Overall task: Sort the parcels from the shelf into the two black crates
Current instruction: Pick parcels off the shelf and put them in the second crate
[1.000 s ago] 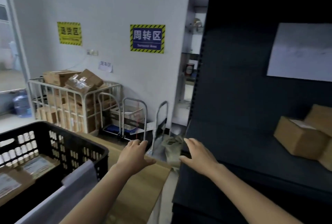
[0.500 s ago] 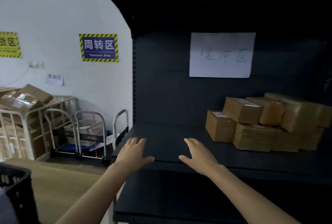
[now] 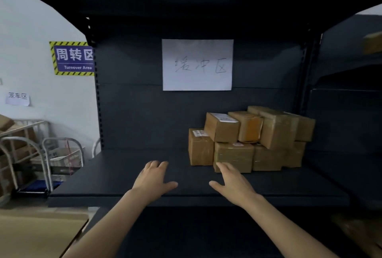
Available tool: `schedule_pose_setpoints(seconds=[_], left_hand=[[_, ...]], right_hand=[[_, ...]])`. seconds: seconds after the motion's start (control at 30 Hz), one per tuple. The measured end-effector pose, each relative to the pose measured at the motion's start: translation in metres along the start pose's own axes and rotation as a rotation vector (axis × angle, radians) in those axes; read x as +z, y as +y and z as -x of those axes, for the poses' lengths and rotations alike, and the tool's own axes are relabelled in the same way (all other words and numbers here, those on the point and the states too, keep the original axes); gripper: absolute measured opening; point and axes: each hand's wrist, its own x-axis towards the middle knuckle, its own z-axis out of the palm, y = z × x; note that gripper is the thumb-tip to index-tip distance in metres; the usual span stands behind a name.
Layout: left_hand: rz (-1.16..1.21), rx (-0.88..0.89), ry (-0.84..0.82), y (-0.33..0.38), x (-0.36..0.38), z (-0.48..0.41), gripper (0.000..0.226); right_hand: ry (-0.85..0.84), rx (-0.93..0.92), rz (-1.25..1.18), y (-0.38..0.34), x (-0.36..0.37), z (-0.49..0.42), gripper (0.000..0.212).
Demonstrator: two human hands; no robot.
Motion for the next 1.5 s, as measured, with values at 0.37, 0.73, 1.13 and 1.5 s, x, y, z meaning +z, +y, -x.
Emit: schedule_pose_setpoints(seconds=[0.37, 0.73, 1.13, 1.5], left_hand=[[0.08, 0.072, -0.01, 0.057, 0.017, -0.056, 0.071], [0.249, 0.164, 0.047, 0.079, 0.017, -0.154, 0.07], [0.43, 0.205, 0.057, 0.091, 0.03, -0.224, 0.072], [1.081, 0.004, -0.09, 0.087, 0.019, -0.226, 0.054]], right_hand=[[0.097, 0.085, -0.064, 0.058, -0.033, -0.014, 0.069], [0.265, 0.122, -0.13, 0.064, -0.046, -0.075, 0.065], [0.384, 0.107, -0.203, 0.07, -0.029, -0.114, 0.058], [0.295, 0.28, -0.76, 0.049, -0.038, -0.172, 0.053]])
